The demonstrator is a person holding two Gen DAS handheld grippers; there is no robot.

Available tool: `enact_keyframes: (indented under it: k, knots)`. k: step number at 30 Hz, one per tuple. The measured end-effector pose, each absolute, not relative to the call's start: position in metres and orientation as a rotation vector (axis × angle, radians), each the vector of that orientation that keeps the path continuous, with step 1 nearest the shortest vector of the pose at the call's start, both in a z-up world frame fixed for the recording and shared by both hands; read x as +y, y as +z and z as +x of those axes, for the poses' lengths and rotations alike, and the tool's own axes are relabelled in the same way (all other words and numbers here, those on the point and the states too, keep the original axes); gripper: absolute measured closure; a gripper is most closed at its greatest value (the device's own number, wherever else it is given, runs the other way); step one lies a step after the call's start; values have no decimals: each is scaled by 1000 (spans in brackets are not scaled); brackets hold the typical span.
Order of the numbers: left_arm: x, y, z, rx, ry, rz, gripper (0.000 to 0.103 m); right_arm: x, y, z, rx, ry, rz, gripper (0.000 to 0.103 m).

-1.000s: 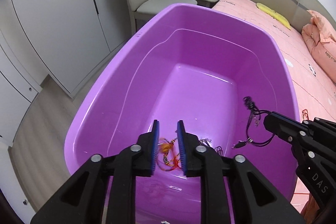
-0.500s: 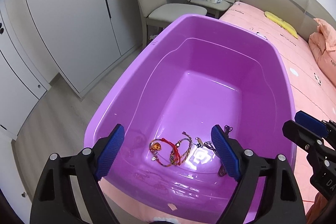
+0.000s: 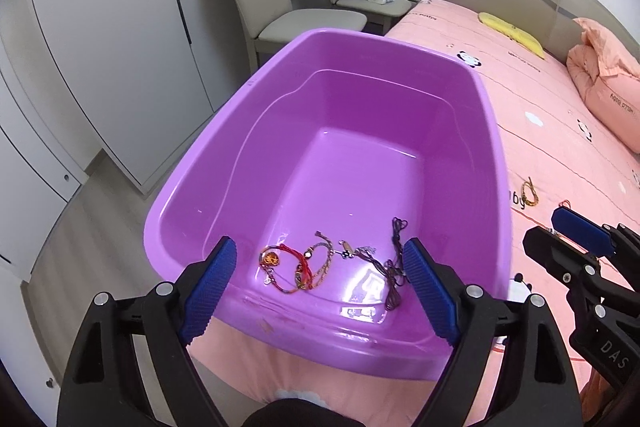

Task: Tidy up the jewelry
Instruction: 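Move both open tools back over the remaining jewelry on the bed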

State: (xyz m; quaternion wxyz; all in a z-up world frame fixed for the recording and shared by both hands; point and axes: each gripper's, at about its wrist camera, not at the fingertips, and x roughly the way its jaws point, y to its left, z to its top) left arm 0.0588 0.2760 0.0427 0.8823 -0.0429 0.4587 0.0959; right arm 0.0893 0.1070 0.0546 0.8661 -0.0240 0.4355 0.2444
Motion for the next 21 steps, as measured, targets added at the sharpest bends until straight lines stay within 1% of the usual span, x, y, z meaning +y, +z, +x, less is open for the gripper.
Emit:
enact_keyframes:
  k: [11,21]
  knots:
    - [225,53,40,958,127,-58,18,46,58,58,878,428,-7,56]
    - [159,50,31,974,24,-22,18,-18,53,28,867,327,34,55]
